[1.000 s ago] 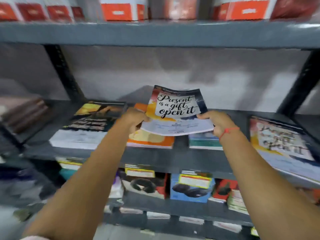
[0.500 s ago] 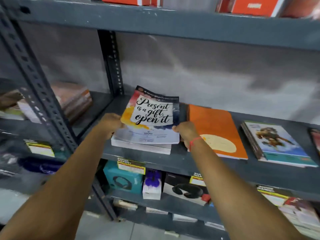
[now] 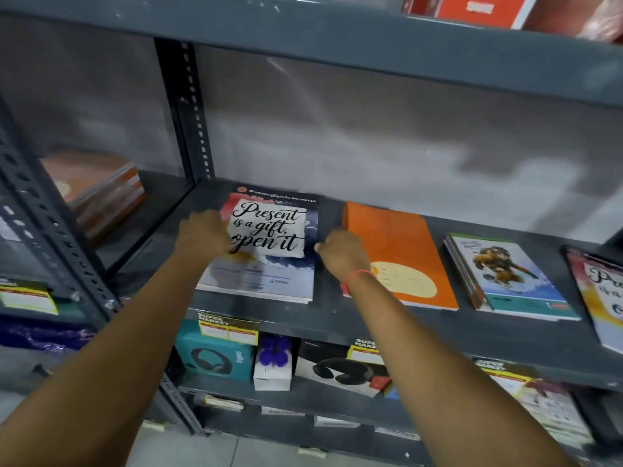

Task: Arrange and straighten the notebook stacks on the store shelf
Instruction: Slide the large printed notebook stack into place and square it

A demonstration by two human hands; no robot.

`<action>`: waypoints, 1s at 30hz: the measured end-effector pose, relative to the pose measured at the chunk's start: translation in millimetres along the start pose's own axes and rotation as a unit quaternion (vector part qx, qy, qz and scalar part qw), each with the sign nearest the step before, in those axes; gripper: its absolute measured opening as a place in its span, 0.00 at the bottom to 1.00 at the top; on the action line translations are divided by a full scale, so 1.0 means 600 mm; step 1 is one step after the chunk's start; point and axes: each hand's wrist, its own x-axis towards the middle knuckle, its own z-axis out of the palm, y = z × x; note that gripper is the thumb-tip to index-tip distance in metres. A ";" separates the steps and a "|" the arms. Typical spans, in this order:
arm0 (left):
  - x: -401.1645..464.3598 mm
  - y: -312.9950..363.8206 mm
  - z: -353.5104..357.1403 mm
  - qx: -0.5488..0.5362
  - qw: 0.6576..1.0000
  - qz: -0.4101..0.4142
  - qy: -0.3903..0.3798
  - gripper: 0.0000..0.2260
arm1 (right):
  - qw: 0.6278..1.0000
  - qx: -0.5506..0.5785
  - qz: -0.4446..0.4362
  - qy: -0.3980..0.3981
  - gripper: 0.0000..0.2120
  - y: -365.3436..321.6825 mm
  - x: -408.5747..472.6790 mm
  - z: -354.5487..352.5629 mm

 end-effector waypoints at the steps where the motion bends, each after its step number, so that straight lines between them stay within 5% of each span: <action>1: -0.005 0.027 -0.003 -0.012 1.000 0.019 0.020 0.11 | 1.000 0.006 0.001 0.019 0.14 0.007 0.004 -0.016; 7: -0.077 0.284 0.031 -0.186 0.973 0.127 0.047 0.11 | 0.989 0.035 0.065 0.131 0.14 0.164 0.019 -0.161; 14: -0.241 0.643 0.130 -0.390 0.893 0.183 -0.131 0.12 | 0.973 0.018 0.146 0.179 0.16 0.426 -0.008 -0.371; 18: -0.346 0.798 0.204 -0.391 0.869 0.181 -0.244 0.08 | 0.944 -0.001 0.231 0.237 0.17 0.593 -0.051 -0.467; 21: -0.394 0.866 0.265 -0.275 0.887 0.207 -0.308 0.09 | 0.940 -0.014 0.296 0.167 0.18 0.681 -0.082 -0.512; 24: -0.416 0.902 0.314 -0.197 0.903 0.203 -0.323 0.14 | 0.922 -0.057 0.364 0.122 0.19 0.750 -0.111 -0.525; 30: -0.415 0.944 0.336 -0.211 0.922 0.132 -0.297 0.09 | 0.909 -0.022 0.402 0.105 0.18 0.809 -0.128 -0.531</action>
